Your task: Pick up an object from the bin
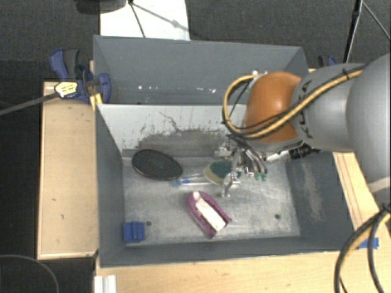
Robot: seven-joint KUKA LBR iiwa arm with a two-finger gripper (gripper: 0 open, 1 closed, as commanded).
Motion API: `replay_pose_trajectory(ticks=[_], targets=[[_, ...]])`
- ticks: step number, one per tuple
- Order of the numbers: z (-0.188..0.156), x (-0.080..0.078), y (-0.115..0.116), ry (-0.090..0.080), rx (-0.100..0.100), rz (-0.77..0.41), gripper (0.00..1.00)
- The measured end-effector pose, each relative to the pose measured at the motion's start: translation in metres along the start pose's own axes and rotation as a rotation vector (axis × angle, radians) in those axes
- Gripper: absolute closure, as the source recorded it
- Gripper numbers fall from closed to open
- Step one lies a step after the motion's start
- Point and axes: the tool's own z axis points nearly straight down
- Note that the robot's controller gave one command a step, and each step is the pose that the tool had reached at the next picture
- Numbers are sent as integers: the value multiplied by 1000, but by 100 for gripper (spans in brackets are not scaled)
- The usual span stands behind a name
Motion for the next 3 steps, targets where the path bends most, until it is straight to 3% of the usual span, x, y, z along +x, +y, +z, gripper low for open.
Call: replay_pose_trajectory(ticks=[1,2,3], targets=[[-1,-1,0,-1,0,1,0],[-3,-3,0,-6,0,2,100],[-66,-6,1,-1,0,2,100]])
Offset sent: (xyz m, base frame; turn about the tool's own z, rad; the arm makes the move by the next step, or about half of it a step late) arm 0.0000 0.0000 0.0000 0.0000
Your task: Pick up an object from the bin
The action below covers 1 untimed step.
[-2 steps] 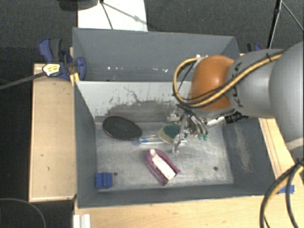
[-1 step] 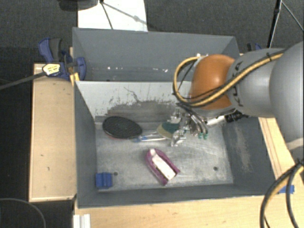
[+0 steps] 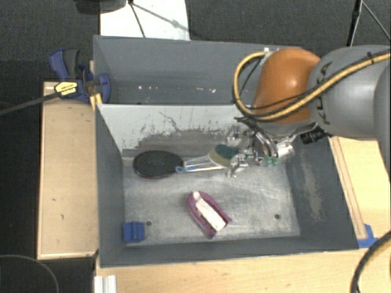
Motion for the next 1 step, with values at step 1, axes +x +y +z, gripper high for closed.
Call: replay_pose_trajectory(ticks=[1], targets=[[-41,-2,0,1,0,1,100]])
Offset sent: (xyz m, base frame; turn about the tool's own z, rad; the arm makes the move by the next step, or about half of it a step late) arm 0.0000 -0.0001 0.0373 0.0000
